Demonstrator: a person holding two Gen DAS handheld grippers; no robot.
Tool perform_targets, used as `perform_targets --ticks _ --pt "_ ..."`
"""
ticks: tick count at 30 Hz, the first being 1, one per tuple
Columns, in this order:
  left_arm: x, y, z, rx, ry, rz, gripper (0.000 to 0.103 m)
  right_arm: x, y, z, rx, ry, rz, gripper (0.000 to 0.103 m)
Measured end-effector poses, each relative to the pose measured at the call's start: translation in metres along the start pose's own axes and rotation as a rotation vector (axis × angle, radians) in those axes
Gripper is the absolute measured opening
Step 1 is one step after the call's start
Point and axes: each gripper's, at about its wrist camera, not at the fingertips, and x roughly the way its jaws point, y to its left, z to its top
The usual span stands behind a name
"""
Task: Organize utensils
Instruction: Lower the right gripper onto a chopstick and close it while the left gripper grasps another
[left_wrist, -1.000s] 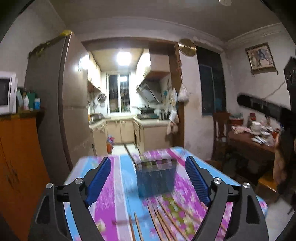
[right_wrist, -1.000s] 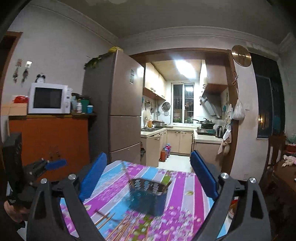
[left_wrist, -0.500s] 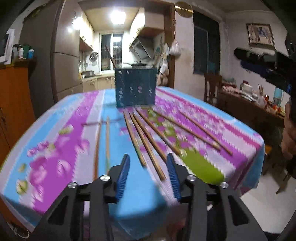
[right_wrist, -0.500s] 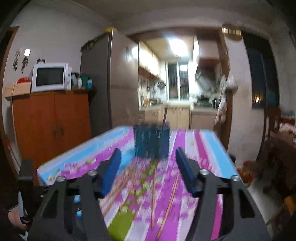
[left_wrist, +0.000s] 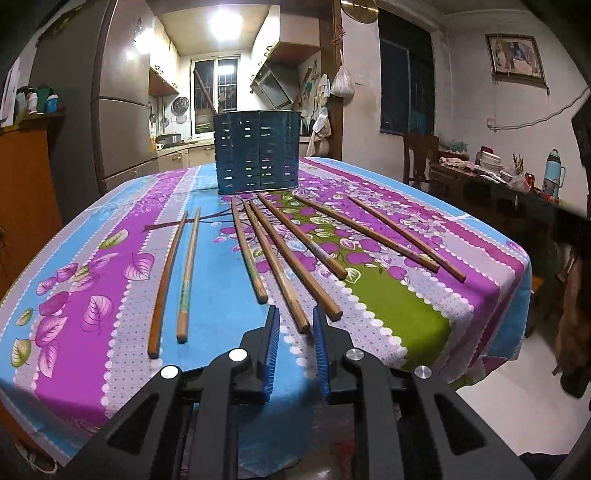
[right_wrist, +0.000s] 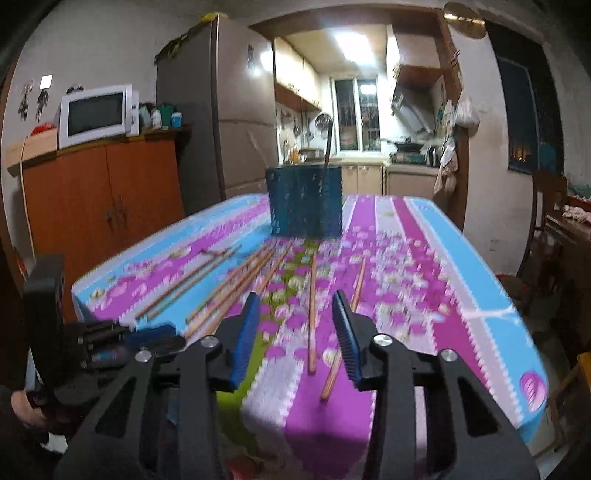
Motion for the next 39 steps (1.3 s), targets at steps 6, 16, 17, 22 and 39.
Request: perform_targets --ticks 6,16,17,22,39 --pt "0.003 -0.003 -0.001 0.016 -0.020 0.024 0.020 0.017 -0.003 -0.024 -0.004 0.064 0.002 0.020" --pt "0.006 -0.004 0.000 0.014 -0.028 0.041 0.020 0.048 -0.008 -0.036 -0.017 0.133 -0.034 0.013" --pt "0.007 -0.004 0.000 0.015 -0.028 0.043 0.020 0.050 -0.008 -0.037 -0.018 0.144 -0.039 0.009" --pt "0.008 -0.004 0.001 0.017 -0.031 0.059 0.013 0.050 0.000 -0.040 -0.019 0.149 -0.027 0.006" --pt "0.009 -0.008 -0.004 0.035 -0.071 0.085 0.012 0.050 0.011 -0.045 -0.007 0.090 -0.035 0.007"
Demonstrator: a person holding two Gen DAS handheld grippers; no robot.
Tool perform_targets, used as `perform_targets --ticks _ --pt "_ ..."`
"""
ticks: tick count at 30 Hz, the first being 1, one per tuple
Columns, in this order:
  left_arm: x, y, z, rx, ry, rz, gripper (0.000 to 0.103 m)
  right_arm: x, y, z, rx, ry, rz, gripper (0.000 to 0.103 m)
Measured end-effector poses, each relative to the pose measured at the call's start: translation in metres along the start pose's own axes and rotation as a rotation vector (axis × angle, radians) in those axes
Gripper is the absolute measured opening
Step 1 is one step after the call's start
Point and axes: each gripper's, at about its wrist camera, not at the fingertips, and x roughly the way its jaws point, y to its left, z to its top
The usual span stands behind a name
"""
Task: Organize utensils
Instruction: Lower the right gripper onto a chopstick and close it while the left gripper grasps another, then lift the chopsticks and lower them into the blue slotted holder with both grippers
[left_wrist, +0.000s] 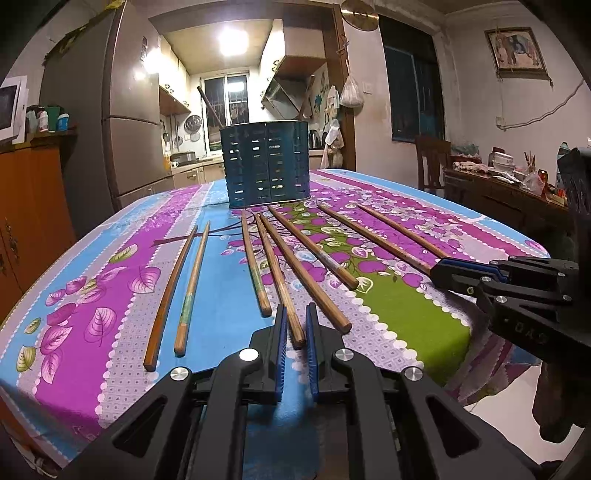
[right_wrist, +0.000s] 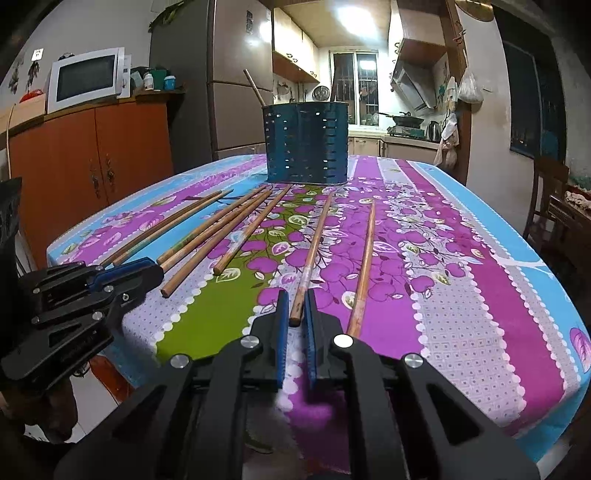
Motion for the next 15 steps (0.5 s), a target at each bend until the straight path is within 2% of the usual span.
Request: perform_targets --ticks 7,15 --pt "-0.0007 -0.0010 -0.0063 -0.005 -0.050 0.016 0.012 0.0004 0.0029 -0.0040 -0.006 -0.037 -0.012 0.007" --pt "-0.0023 -0.0021 -0.0085 -0.014 -0.070 0.026 0.012 -0.0015 0.0050 -0.0076 -0.013 -0.056 -0.025 0.007"
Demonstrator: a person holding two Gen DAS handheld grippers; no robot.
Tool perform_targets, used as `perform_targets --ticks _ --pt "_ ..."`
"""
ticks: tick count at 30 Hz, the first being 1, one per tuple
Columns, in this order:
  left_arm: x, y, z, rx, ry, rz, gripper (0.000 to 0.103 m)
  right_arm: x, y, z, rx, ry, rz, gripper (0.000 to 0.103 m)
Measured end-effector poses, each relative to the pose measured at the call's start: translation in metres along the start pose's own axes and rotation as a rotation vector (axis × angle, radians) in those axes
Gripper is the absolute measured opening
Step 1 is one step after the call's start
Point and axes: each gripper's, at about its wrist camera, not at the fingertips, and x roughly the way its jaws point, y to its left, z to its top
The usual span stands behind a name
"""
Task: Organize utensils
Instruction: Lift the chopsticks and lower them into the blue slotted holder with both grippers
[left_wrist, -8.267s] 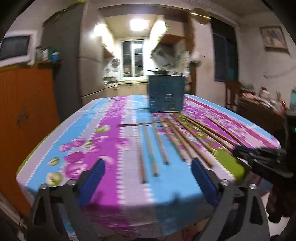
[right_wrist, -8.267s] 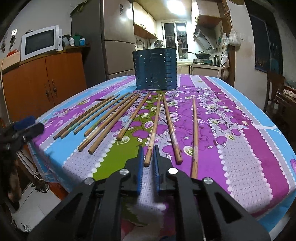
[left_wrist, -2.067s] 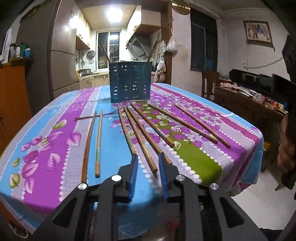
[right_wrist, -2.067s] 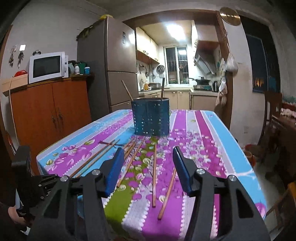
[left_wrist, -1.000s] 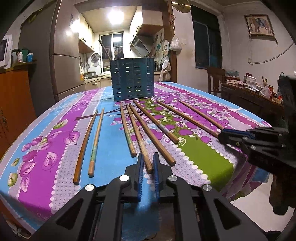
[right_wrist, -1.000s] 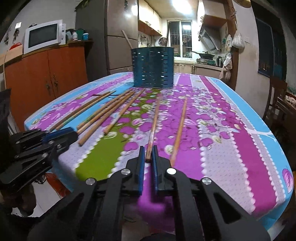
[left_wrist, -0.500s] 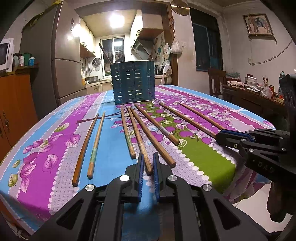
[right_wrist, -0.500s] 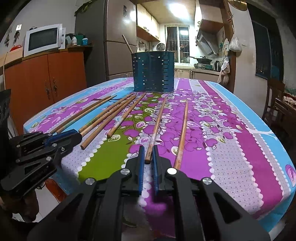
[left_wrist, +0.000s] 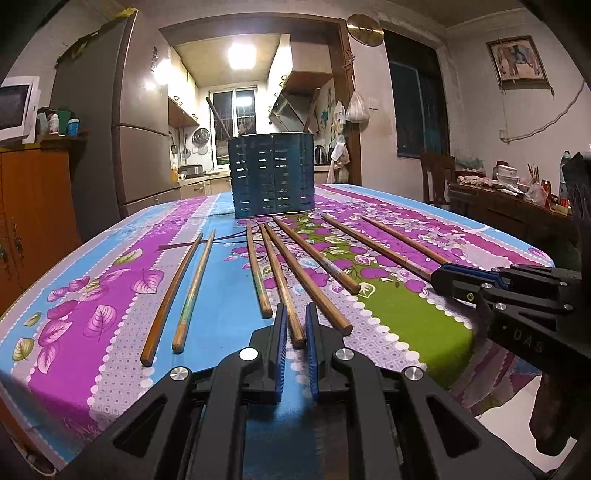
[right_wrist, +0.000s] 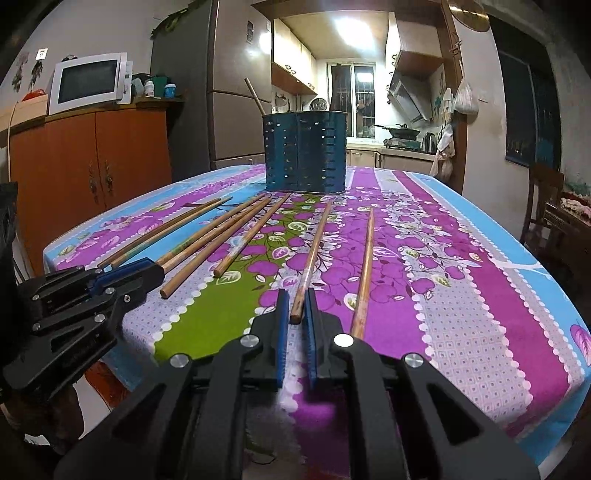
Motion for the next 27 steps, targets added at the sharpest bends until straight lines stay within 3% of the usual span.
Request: perform_targets --ticks 6,11,22,27 --pt "-0.002 0.003 0.003 -0.012 0.007 -0.001 0.008 -0.005 0.000 0.000 0.027 -0.021 0.007 0.005" --pt "-0.024 0.004 0.019 0.003 -0.053 0.002 0.007 -0.031 0.001 0.018 0.010 -0.069 0.002 0.005" --pt "-0.066 0.017 0.110 0.032 -0.260 -0.009 0.007 -0.082 -0.001 0.106 -0.091 -0.247 -0.006 0.005" --pt "-0.054 0.027 0.164 0.025 -0.264 -0.063 0.007 -0.070 -0.010 0.154 -0.114 -0.244 0.032 0.005"
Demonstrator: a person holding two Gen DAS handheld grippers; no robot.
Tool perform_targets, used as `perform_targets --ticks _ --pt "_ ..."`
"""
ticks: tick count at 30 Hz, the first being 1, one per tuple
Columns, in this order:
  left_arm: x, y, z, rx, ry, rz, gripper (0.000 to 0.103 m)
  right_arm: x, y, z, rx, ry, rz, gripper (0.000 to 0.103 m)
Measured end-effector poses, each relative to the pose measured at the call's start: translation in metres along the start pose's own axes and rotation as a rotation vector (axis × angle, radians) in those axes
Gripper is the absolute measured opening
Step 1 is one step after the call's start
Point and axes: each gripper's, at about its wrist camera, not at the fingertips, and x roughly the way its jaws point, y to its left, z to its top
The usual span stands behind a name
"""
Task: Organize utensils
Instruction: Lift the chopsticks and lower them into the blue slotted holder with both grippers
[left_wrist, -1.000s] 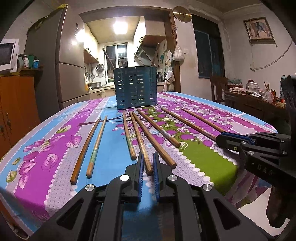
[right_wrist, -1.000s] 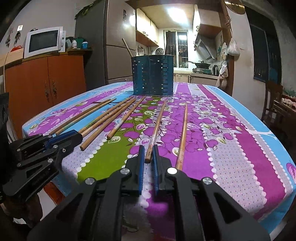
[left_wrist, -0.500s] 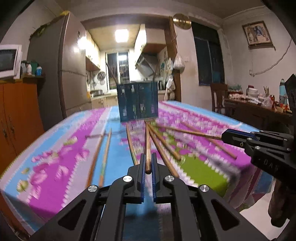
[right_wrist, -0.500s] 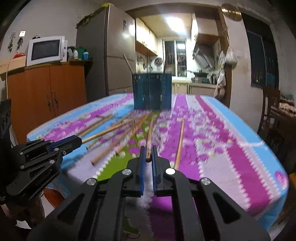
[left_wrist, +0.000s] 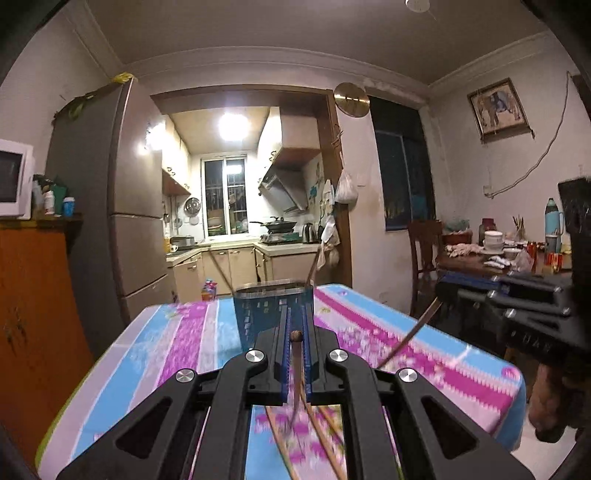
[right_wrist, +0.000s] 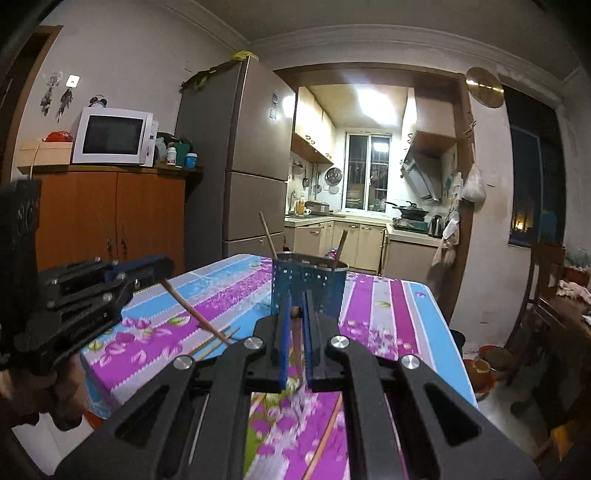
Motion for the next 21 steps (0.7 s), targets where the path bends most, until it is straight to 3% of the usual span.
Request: perform_targets --ticks 8,15,21 --pt "0.047 0.014 0.045 -0.009 0.062 -0.039 0.007 0.033 -0.020 0.037 0.018 0.057 0.045 0.005" --pt "0.069 0.026 0.082 -0.014 0.063 -0.049 0.007 0.053 -0.032 0.076 0.036 0.087 0.080 0.005" --pt "0.087 0.040 0.125 -0.039 0.033 -0.056 0.007 0.062 -0.041 0.132 0.052 0.085 0.107 0.005"
